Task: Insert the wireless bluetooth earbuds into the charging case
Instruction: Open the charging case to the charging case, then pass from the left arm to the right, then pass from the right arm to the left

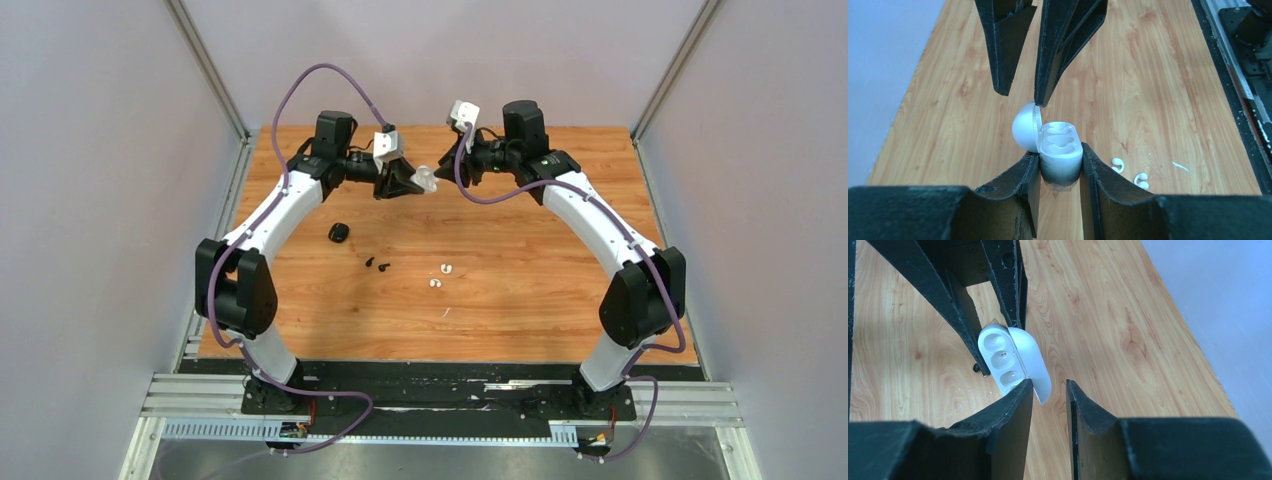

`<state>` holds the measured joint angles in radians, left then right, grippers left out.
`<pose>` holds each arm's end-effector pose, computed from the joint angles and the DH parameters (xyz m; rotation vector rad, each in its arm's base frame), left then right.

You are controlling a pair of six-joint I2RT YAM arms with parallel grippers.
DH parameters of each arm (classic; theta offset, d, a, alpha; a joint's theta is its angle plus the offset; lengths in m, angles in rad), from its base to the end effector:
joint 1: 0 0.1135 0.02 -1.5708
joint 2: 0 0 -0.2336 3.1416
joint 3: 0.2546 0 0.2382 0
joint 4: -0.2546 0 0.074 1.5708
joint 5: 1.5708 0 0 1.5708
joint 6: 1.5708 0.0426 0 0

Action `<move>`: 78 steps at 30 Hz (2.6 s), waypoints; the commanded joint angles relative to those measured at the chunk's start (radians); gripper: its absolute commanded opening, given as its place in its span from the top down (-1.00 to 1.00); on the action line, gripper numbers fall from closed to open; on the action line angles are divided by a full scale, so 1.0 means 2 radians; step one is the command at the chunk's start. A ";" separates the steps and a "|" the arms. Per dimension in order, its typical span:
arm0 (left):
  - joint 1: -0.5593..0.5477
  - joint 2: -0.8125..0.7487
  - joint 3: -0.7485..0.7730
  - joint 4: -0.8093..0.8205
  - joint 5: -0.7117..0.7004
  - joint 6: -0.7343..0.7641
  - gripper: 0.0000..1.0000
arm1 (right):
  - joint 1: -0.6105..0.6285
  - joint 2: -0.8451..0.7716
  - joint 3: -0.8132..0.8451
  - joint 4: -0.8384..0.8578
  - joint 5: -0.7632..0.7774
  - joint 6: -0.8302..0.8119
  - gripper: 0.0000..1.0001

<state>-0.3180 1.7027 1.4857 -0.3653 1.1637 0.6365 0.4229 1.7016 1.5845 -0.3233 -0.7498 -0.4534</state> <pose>0.3341 -0.1512 0.3041 1.3966 1.3086 -1.0175 0.3360 0.1831 0.3329 -1.2341 1.5177 0.7284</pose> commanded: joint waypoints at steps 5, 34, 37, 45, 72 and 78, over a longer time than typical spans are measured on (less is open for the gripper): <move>-0.003 0.002 -0.013 0.078 0.044 -0.139 1.00 | -0.004 -0.020 0.002 0.070 -0.004 0.000 0.37; 0.007 0.001 -0.030 0.163 0.032 -0.205 1.00 | -0.011 0.003 -0.004 -0.001 -0.028 -0.039 0.36; 0.007 0.000 -0.033 0.168 0.032 -0.207 1.00 | -0.011 0.005 -0.004 -0.005 -0.043 -0.041 0.35; 0.007 -0.002 -0.047 0.224 0.029 -0.248 1.00 | -0.008 0.014 -0.001 -0.014 -0.067 -0.041 0.45; 0.011 -0.004 0.081 -0.081 -0.081 -0.202 -0.48 | 0.010 0.003 0.030 -0.164 0.037 -0.229 1.00; 0.012 0.094 0.225 -0.212 -0.037 -0.280 -0.33 | 0.022 0.011 0.037 -0.171 0.056 -0.271 1.00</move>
<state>-0.2989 1.7512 1.7599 -0.5411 1.0401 0.1757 0.4500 1.7355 1.6241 -0.6407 -0.6662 -0.8955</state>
